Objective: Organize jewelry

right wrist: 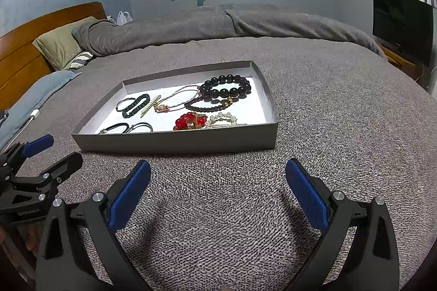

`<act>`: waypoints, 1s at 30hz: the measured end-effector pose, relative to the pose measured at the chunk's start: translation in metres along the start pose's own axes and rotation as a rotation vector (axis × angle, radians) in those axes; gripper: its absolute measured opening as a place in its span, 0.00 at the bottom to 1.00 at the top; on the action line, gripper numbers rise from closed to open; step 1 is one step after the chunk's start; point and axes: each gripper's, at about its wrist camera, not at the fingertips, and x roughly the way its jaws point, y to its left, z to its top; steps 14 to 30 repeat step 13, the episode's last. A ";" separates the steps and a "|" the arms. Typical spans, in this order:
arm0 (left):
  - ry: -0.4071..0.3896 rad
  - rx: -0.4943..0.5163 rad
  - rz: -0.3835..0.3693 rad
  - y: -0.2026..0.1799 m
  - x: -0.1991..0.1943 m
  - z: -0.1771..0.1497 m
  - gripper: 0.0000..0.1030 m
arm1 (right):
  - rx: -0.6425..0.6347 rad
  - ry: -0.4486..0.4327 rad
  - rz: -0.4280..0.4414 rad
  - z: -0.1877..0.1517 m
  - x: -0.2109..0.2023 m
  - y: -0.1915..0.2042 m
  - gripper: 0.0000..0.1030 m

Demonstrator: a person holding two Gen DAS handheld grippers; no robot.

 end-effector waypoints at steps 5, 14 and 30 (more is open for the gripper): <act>-0.004 0.014 0.011 -0.001 0.000 0.000 0.95 | 0.000 0.000 -0.002 0.000 0.000 -0.001 0.95; -0.008 -0.032 0.020 0.015 -0.003 0.008 0.95 | 0.004 -0.020 -0.002 0.002 -0.003 -0.005 0.95; -0.008 -0.032 0.020 0.015 -0.003 0.008 0.95 | 0.004 -0.020 -0.002 0.002 -0.003 -0.005 0.95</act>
